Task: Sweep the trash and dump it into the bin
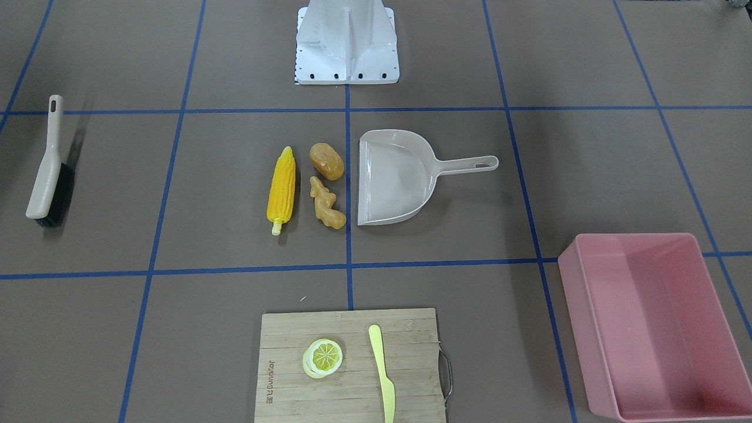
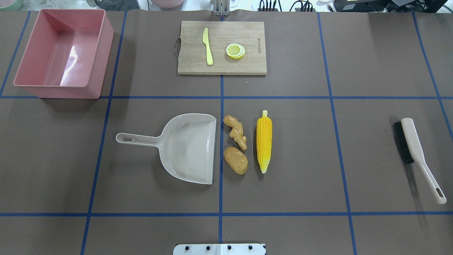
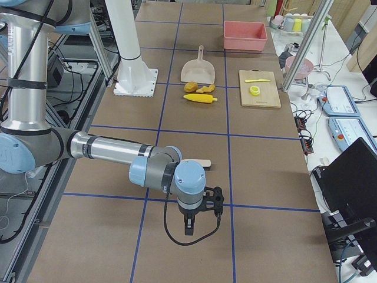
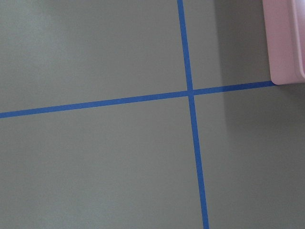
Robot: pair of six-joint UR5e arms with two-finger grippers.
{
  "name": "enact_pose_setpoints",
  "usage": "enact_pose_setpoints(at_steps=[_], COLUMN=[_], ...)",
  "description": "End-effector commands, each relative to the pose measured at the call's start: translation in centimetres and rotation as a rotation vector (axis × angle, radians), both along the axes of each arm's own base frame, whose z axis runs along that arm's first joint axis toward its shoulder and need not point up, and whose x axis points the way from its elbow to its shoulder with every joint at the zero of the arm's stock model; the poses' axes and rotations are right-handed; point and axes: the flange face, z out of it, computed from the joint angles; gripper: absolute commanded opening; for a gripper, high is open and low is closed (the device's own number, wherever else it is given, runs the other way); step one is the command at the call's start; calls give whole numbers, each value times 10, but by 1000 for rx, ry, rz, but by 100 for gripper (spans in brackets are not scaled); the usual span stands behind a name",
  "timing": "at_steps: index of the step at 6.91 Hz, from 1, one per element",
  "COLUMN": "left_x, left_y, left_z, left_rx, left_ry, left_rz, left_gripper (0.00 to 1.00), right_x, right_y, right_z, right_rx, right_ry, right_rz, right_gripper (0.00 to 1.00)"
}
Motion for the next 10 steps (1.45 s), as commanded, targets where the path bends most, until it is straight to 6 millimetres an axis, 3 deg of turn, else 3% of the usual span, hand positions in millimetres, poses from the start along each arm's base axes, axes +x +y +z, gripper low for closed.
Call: enact_pose_setpoints(at_steps=[1,4,5,6,8,9,10], left_x=[0,2,10,39,76,103,150], left_y=[4,5,-3,-14,-35,-62,-79], left_z=[3,6,-7,-26,-99,-153,-191], left_rx=[-3,-10,18,61,161,217,285], left_ry=[0,1,0,-1,36,69,86], left_rz=[4,9,26,84,108,114,194], left_gripper=[99,99,99,99,99,99,99], right_x=[0,1,2,1,0,-4,-6], right_y=[-1,-2,-7,-4,-14,-6,2], right_z=[0,1,-3,-2,-18,-7,1], right_rx=[0,3,15,11,84,93,75], right_ry=[0,3,6,6,-13,-49,-62], right_rz=[0,-6,-6,-7,-2,0,1], right_gripper=[100,100,100,100,100,100,100])
